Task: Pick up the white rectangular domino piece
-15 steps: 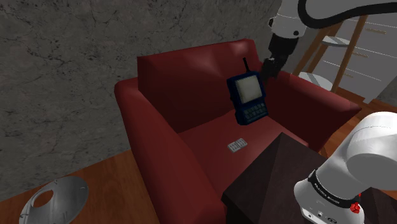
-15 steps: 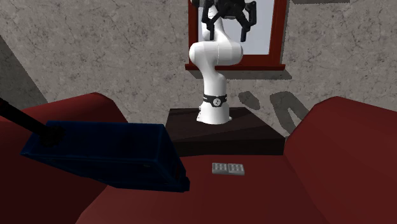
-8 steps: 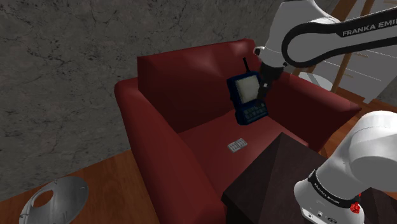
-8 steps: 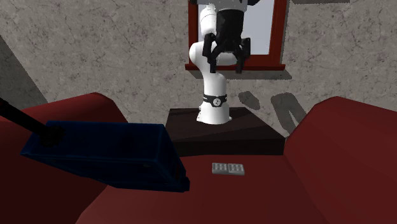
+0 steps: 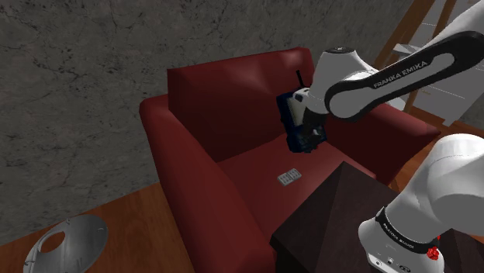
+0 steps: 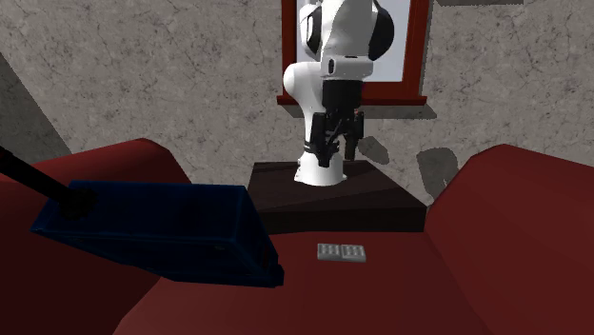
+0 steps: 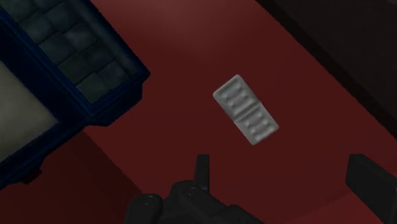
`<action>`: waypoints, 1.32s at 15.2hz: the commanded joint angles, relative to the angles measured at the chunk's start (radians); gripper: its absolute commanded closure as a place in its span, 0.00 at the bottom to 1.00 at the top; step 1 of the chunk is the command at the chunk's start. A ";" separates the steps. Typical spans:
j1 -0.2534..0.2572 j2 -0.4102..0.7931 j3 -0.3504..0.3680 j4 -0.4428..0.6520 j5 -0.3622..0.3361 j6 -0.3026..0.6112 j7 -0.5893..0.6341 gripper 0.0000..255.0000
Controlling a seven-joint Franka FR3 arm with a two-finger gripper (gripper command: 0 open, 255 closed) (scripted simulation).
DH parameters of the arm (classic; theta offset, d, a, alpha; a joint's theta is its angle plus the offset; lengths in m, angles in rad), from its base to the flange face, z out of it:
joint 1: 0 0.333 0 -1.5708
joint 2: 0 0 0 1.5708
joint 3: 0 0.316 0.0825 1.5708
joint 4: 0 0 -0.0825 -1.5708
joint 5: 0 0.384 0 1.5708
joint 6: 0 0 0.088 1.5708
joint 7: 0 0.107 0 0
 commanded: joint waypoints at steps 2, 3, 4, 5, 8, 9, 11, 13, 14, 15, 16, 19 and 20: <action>0.037 0.114 -0.041 -0.023 -0.009 0.141 -0.129 0.00; 0.052 0.160 -0.057 -0.026 -0.007 0.190 -0.175 0.00; 0.068 0.209 -0.072 -0.028 0.000 0.240 -0.224 0.00; 0.086 0.260 -0.087 -0.027 0.014 0.290 -0.277 0.00; 0.144 0.423 -0.113 -0.017 0.129 0.437 -0.485 0.00; 0.152 0.480 -0.100 -0.009 0.205 0.482 -0.582 0.00; 0.108 0.592 -0.008 0.015 0.380 0.564 -0.794 0.00; 0.044 0.642 0.067 0.027 0.420 0.602 -0.849 0.00; 0.021 0.662 0.094 0.033 0.433 0.619 -0.859 0.00; -0.001 0.683 0.118 0.038 0.444 0.635 -0.868 0.00; -0.021 0.704 0.140 0.044 0.454 0.651 -0.876 0.00; -0.074 0.766 0.196 0.062 0.472 0.698 -0.892 0.00; -0.083 0.778 0.205 0.066 0.473 0.706 -0.893 0.00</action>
